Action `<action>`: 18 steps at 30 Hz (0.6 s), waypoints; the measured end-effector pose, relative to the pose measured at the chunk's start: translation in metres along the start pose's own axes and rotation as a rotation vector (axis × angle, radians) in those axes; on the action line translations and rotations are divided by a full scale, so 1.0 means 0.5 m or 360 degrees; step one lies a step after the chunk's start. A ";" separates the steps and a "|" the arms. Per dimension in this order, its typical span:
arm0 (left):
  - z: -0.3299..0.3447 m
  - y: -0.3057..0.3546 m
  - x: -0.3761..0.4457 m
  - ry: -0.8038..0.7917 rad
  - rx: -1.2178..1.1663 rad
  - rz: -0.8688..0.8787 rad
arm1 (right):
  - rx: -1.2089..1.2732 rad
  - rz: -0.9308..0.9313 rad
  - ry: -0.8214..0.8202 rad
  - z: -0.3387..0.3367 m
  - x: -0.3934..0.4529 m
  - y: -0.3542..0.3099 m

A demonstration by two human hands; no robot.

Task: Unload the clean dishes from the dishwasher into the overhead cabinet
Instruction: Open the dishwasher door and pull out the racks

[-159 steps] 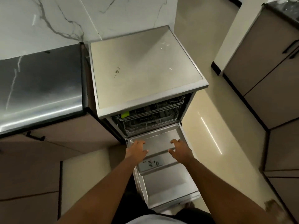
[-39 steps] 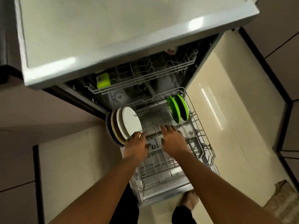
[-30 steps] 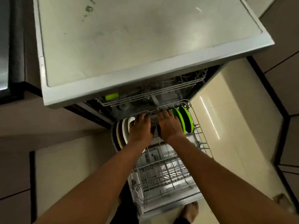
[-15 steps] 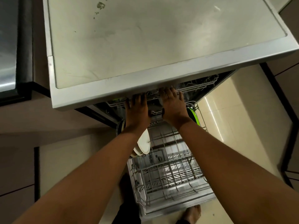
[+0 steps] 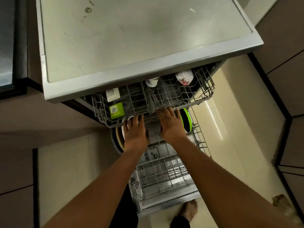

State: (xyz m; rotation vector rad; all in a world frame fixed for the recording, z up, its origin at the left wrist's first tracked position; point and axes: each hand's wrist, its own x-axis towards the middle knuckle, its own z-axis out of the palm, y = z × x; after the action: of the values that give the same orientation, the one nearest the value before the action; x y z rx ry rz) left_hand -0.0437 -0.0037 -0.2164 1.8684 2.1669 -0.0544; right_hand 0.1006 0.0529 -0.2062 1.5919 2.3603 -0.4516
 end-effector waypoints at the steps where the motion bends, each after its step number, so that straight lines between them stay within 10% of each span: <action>1: 0.005 0.004 -0.023 0.0013 -0.0001 0.0007 | 0.0052 -0.0017 0.0048 0.011 -0.023 0.003; 18: 0.046 0.079 -0.249 -0.0080 -0.0077 0.0010 | 0.0105 0.0008 -0.0037 0.068 -0.257 0.022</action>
State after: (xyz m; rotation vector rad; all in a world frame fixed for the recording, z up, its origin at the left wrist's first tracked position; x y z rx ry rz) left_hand 0.0147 -0.1221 -0.2037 1.8277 2.1101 -0.0461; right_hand 0.1590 -0.0658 -0.1899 1.6115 2.3467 -0.5490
